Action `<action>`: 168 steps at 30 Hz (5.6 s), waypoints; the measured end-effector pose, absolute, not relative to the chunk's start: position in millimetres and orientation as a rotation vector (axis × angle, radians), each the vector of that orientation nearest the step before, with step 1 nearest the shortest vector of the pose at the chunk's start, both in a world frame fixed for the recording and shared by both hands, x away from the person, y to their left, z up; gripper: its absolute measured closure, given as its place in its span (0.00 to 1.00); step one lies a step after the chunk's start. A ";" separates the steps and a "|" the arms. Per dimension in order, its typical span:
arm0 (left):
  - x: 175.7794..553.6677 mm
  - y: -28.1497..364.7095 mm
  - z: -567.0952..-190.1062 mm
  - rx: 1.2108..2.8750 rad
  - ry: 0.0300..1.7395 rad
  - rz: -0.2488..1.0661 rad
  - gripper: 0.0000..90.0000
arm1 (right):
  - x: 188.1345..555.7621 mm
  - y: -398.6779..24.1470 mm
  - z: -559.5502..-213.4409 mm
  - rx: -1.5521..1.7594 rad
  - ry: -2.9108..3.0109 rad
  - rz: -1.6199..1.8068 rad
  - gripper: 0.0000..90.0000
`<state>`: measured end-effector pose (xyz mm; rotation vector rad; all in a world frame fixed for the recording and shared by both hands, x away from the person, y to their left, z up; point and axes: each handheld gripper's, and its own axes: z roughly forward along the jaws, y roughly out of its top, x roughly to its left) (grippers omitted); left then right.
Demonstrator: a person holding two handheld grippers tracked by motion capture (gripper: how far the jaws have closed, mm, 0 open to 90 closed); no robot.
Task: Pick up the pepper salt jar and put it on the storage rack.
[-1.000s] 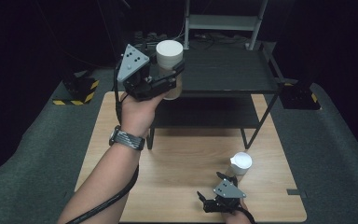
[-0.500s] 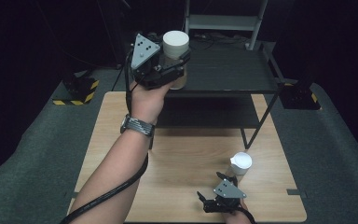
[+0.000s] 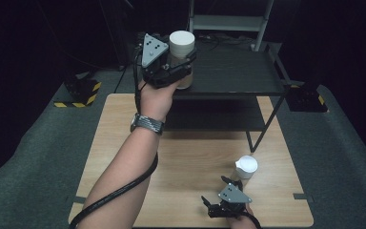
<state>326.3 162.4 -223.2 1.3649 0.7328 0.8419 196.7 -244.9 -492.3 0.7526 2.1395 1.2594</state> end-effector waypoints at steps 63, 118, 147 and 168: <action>302.0 168.8 -222.3 1.375 0.766 0.850 0.00 | 197.7 -244.4 -491.3 0.744 2.151 1.252 0.00; 228.6 207.4 -311.3 1.486 0.739 0.795 0.00 | 196.6 -243.7 -491.7 0.740 2.146 1.248 0.00; 198.1 219.3 -420.6 1.585 0.798 0.716 0.00 | 195.0 -242.3 -492.1 0.733 2.141 1.240 0.00; 190.9 226.5 -482.8 1.740 0.877 0.652 0.00 | 195.0 -239.9 -490.9 0.729 2.148 1.222 0.00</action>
